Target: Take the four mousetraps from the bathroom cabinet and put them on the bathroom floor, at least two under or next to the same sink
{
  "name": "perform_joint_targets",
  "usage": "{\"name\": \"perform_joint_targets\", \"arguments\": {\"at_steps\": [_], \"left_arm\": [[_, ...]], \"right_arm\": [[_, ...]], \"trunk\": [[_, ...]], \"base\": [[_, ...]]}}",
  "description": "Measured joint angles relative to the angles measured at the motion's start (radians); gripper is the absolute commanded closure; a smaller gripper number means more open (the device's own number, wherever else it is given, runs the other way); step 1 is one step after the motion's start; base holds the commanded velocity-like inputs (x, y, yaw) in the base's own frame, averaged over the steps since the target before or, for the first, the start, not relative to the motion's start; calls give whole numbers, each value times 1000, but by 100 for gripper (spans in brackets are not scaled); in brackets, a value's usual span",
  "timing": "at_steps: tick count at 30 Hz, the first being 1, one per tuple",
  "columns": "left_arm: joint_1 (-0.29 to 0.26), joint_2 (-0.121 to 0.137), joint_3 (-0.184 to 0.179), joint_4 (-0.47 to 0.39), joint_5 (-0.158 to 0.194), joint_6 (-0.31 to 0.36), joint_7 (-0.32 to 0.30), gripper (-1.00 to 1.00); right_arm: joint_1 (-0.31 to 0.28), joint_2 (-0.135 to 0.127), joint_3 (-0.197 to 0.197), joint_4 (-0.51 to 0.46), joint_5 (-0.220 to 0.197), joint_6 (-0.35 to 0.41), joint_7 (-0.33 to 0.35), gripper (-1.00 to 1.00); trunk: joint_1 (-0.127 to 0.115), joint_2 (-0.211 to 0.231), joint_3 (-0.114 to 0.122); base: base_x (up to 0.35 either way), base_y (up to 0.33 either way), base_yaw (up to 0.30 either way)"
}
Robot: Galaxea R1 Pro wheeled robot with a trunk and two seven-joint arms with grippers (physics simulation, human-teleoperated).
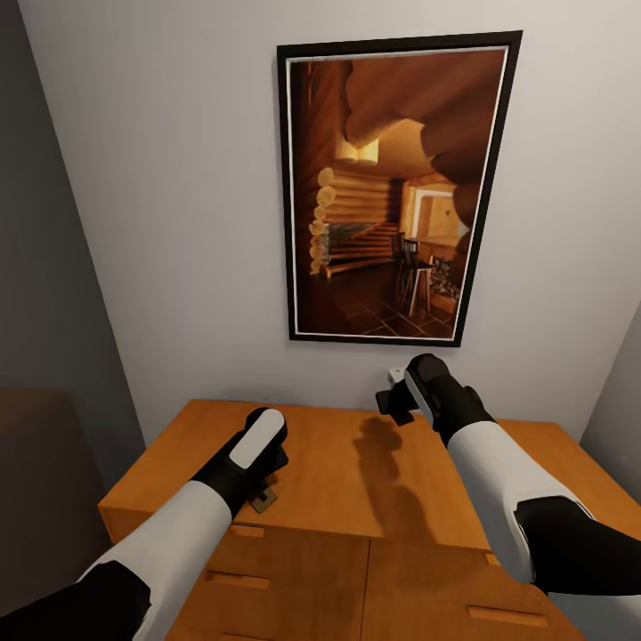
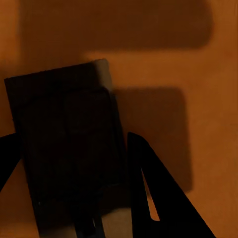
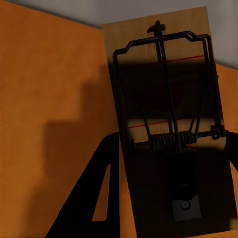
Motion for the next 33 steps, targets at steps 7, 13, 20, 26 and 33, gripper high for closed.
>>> {"name": "perform_joint_targets", "arguments": {"at_steps": [7,13,20,26,33], "left_arm": [[-8,0,-2,-296,-1,199,43,100],[-19,0,0,-328,3,222,53,100],[-32,0,0,-331,23,241,57,100],[-34,0,0,-331,64,243,57,100],[-35,0,0,-341,69,309,57,100]], "right_arm": [[0,3,0,0,0,0,-1,100],[0,4,0,0,0,0,-1,100],[0,2,0,0,0,0,-1,100],[0,2,0,0,0,0,-1,100],[0,1,0,0,0,0,-1,100]], "trunk": [[0,0,0],[0,0,0],[0,0,0],[0,0,0],[0,0,0]], "base": [[0,0,0],[0,0,0],[0,0,0],[0,0,0],[-34,0,0]]}}
